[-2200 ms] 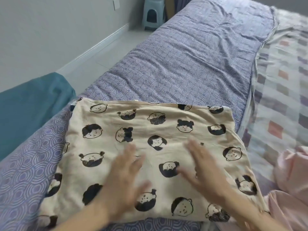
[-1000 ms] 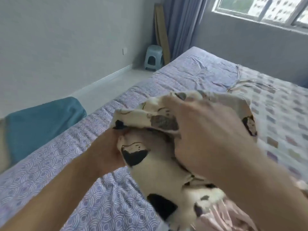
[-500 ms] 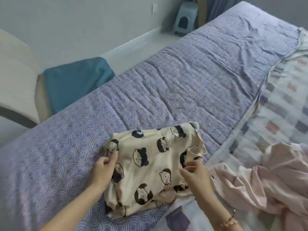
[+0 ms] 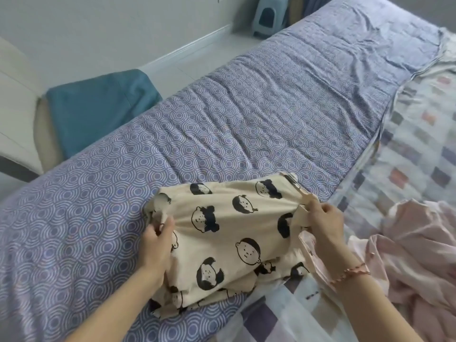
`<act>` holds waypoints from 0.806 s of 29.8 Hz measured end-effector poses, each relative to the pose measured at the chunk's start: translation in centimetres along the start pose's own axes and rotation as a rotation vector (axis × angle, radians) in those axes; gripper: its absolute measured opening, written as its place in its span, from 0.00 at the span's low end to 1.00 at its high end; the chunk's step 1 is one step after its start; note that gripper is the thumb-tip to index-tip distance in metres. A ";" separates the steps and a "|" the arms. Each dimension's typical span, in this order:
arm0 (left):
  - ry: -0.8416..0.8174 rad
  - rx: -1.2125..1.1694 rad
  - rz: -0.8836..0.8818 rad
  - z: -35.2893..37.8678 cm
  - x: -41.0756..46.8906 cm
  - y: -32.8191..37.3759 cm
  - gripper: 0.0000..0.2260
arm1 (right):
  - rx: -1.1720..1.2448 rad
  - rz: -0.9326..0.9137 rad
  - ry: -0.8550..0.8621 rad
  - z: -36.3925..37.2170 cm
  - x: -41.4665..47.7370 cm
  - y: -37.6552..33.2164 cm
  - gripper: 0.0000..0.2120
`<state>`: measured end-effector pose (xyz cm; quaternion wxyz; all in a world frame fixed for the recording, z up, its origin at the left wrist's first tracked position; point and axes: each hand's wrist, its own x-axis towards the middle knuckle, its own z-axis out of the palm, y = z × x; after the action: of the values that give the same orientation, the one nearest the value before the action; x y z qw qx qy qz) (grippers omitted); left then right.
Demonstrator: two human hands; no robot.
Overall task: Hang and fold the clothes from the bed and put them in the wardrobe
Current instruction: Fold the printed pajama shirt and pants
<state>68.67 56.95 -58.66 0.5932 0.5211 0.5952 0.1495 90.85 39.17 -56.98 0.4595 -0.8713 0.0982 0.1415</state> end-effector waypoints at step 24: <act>-0.830 -0.906 -0.382 -0.6 1.4 12.9 0.22 | -0.206 0.304 -0.622 1.7 -6.8 1.8 0.08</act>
<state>74.19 63.66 -49.02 0.9516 0.1185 0.2764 0.0639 83.66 39.86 -57.02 0.3511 -0.8038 0.0673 0.4755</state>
